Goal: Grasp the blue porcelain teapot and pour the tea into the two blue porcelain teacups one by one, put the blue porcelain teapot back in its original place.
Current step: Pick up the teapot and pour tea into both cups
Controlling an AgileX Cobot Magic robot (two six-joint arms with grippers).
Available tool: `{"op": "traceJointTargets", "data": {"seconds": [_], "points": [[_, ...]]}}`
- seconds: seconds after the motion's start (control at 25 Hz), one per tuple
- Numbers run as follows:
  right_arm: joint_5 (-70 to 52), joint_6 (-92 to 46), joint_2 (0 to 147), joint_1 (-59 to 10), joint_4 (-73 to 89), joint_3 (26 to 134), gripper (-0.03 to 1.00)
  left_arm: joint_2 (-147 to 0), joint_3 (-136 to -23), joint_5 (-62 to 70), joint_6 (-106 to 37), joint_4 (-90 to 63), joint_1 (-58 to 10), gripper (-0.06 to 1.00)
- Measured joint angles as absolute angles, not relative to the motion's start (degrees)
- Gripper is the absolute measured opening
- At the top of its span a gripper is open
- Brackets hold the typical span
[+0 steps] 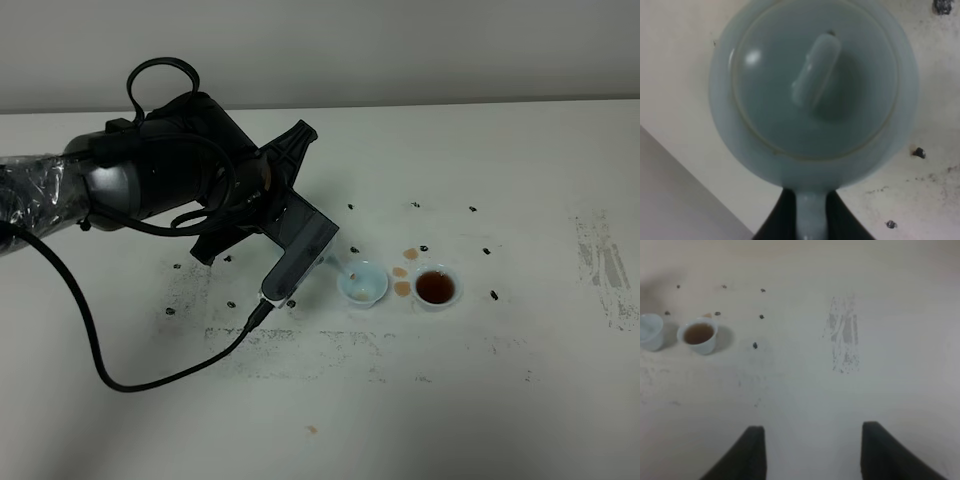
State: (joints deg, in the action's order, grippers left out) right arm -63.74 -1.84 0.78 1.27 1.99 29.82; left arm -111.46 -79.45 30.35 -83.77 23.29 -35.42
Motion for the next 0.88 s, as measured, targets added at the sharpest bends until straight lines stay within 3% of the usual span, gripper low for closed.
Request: {"op": "traceJointTargets", "data": {"seconds": [0.88], "points": [[-63.74,-1.84,0.78,1.27,1.99,29.82,0.42,-111.46,-79.45,27.52,-81.32,28.51,-35.90,0.04]]}}
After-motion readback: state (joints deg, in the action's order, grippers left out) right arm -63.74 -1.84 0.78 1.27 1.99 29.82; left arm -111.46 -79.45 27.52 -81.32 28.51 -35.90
